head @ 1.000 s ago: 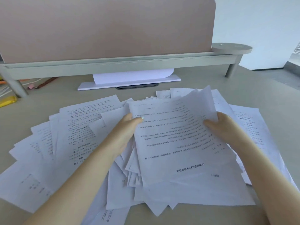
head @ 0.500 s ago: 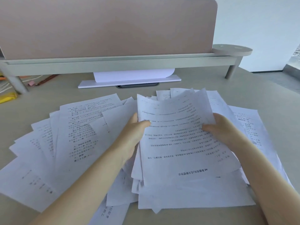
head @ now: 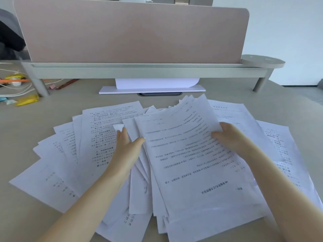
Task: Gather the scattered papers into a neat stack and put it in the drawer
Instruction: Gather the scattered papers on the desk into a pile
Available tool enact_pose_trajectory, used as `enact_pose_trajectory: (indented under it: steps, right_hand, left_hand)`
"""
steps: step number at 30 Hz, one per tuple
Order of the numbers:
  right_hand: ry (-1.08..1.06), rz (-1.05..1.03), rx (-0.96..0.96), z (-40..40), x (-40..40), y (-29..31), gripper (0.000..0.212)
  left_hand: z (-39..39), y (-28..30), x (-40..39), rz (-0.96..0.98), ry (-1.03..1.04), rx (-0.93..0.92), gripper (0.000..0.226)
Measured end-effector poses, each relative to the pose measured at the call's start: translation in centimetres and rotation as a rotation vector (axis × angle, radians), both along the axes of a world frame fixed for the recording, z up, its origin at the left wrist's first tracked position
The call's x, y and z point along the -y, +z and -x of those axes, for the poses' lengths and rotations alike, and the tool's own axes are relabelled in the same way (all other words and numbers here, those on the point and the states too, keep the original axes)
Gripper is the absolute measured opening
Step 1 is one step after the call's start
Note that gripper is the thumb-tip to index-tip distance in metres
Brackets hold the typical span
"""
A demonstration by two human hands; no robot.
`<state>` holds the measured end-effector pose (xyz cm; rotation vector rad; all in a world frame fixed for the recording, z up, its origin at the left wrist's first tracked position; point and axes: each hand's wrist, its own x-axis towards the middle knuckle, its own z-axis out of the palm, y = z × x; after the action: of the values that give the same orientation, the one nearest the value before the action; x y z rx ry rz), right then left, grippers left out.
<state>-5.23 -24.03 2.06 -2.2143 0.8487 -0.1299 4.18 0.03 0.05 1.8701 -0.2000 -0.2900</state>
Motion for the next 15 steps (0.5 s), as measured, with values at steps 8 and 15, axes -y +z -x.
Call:
enact_pose_trajectory:
  steps: [8,15]
  right_hand:
    - [0.108,-0.039,-0.05,-1.6,-1.9,0.6,0.028]
    - [0.134,-0.191,-0.007,-1.4,-2.3,-0.1,0.026]
  left_hand:
    - [-0.5,-1.1,-0.4,-0.053,-0.009,0.102,0.063]
    - [-0.1,-1.4,0.0,-0.089,0.02,0.124,0.071]
